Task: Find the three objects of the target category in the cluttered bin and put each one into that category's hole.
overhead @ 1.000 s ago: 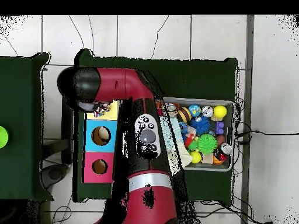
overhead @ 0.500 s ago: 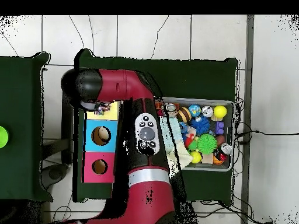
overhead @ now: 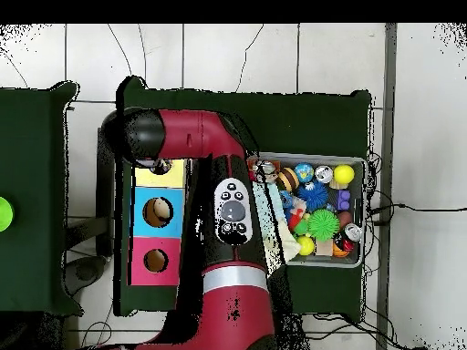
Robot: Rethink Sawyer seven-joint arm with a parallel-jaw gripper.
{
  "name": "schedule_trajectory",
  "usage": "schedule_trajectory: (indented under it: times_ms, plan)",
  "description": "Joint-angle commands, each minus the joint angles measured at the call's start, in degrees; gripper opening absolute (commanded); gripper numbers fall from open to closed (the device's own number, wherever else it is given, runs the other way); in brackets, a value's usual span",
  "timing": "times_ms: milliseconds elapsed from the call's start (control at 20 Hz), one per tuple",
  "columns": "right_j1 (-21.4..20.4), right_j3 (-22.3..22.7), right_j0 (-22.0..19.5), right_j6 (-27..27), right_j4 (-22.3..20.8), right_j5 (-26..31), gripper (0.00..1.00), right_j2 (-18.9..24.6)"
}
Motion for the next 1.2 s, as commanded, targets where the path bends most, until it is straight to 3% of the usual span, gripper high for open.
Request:
schedule_trajectory:
  times_ms: [50, 450, 500, 700, 1200]
  plan:
    - [0.54, 6.73, 0.44, 12.91, -0.97, -6.42, 0.0, -3.58]
    - [-0.4, 8.43, 0.33, 11.08, 0.76, -7.47, 0.0, -4.03]
    - [-0.37, 8.44, 0.34, 10.57, 0.92, -7.56, 1.0, -4.1]
    - [-0.95, 10.09, 0.09, 10.48, 1.03, -10.56, 1.0, -3.47]
    - [-0.44, 9.96, 0.45, 10.88, 2.17, -9.53, 1.0, -3.24]
